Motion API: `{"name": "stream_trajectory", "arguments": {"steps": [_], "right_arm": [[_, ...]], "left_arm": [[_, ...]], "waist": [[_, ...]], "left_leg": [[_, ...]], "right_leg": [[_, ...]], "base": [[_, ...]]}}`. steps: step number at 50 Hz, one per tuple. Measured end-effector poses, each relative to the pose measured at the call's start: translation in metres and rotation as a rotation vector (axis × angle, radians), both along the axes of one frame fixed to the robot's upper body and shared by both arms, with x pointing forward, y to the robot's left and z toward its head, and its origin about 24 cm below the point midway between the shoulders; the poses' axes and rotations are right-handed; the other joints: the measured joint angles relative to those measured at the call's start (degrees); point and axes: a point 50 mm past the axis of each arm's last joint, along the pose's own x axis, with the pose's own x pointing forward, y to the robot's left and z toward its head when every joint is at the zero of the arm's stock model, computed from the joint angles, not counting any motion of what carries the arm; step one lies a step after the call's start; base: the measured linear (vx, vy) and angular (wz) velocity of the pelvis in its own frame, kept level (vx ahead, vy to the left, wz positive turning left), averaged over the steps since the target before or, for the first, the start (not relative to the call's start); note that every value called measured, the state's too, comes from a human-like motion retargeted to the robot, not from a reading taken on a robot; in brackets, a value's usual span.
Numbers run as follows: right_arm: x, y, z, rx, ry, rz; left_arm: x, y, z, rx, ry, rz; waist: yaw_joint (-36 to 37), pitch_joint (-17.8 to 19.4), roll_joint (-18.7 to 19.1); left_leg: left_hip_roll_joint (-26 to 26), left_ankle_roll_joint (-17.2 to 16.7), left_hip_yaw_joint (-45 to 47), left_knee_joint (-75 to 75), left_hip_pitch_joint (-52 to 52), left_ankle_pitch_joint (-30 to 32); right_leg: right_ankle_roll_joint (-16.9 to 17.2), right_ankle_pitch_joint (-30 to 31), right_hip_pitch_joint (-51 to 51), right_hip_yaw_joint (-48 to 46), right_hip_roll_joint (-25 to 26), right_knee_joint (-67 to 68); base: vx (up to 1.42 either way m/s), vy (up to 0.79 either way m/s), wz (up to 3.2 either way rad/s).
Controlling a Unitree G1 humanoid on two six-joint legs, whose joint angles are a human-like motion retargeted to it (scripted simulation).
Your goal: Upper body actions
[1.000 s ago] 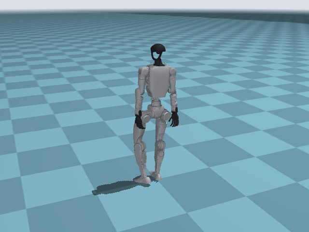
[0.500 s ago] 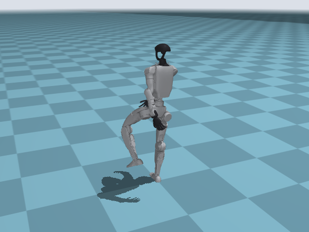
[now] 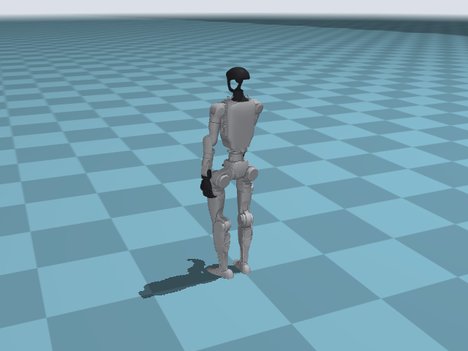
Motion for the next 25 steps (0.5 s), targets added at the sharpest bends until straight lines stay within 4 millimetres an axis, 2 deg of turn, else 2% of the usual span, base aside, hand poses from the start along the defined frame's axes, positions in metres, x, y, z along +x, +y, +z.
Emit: {"name": "stream_trajectory", "arguments": {"steps": [5,9,13,17,20,22,25], "right_arm": [[-0.005,0.000,-0.002,-0.003,0.015,0.035],[-0.012,-0.001,-0.005,0.004,0.021,0.041],[-0.033,-0.009,-0.012,0.004,0.057,0.046],[-0.064,-0.018,-0.020,-0.017,0.123,0.025],[-0.090,-0.027,-0.025,-0.038,0.180,-0.005],[-0.108,-0.034,-0.028,-0.063,0.218,-0.015],[-0.134,-0.044,-0.030,-0.116,0.283,-0.026]], "left_arm": [[-0.006,0.003,0.001,-0.002,0.006,-0.032],[-0.019,0.003,0.002,0.003,0.063,-0.096],[-0.033,-0.003,0.003,-0.022,0.127,-0.157],[-0.037,-0.009,0.003,-0.039,0.154,-0.191],[-0.033,-0.012,0.003,-0.036,0.158,-0.207],[-0.025,-0.013,0.002,-0.027,0.137,-0.225],[0.004,-0.012,0.001,0.004,0.081,-0.311]], "waist": [[1.07,-0.18,-0.67],[1.02,0.00,-0.64],[2.15,-0.39,-1.11],[2.72,-0.51,-1.29],[2.36,-0.03,-0.65],[1.95,0.80,-0.14],[2.85,3.54,0.82]], "left_leg": [[-1.01,1.12,1.03,0.10,0.83,-0.88],[-1.69,2.11,1.97,-0.50,2.19,-1.31],[-3.06,3.29,2.13,-0.96,3.21,-1.77],[-4.14,4.32,2.03,-1.21,3.92,-2.17],[-4.10,5.07,1.15,-1.00,4.14,-2.45],[-3.67,5.43,0.82,-0.81,4.56,-2.56],[-2.40,6.09,2.25,-0.80,5.75,-2.60]], "right_leg": [[0.71,0.20,-0.24,1.75,-0.78,0.68],[1.33,0.19,0.53,2.33,-1.04,0.69],[1.95,0.04,0.90,3.34,-1.73,1.09],[2.79,-1.33,0.36,3.94,-2.65,3.61],[3.29,-3.52,-1.45,4.15,-3.08,8.99],[2.64,-1.92,-3.05,3.46,-3.02,13.93],[3.46,8.17,-7.16,4.22,-3.56,24.68]], "base": [[0.08,0.16,-0.41],[0.12,0.15,-0.18],[0.13,0.14,-0.23],[0.10,0.17,-0.12],[0.06,0.19,0.00],[0.04,0.12,-0.10],[-0.06,0.15,-0.38]]}}
